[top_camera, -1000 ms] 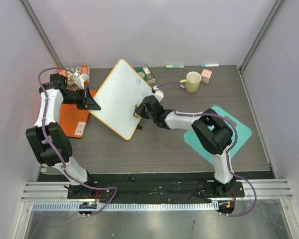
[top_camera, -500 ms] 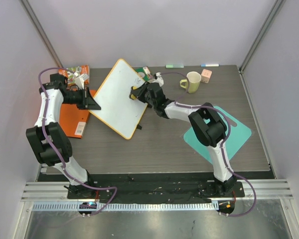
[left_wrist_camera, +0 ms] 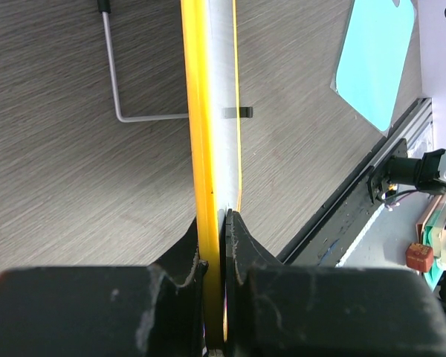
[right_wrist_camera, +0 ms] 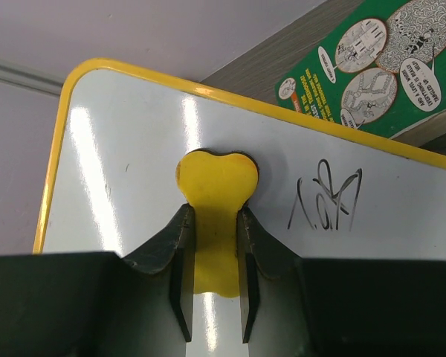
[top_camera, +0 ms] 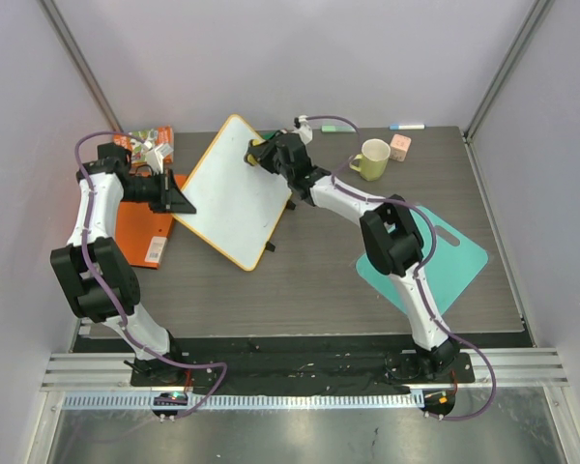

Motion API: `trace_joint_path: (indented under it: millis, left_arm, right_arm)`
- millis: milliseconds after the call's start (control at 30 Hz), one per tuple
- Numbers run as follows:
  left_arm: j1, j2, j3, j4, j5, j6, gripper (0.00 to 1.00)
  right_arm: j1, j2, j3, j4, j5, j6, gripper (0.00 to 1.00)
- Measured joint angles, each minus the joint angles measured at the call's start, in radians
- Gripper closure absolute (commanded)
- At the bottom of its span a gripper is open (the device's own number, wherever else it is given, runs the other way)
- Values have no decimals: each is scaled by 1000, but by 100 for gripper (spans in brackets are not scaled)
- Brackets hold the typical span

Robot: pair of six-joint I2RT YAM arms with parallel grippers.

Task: Erase the whiteboard

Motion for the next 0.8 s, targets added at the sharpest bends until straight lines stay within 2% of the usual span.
trace_joint_path:
  millis: [167,433,800]
  left_arm:
    - [-1,0,-3,4,2,0,100]
    - [-2,0,-4,4,1,-7,100]
    - [-2,-8,-12,5,0,-8,100]
  right_arm:
    - [-38,2,-31,5,-24,53,99]
    - [-118,-1,-190,31,-5,77,99]
    - [-127,-6,-230,86,-23,51,99]
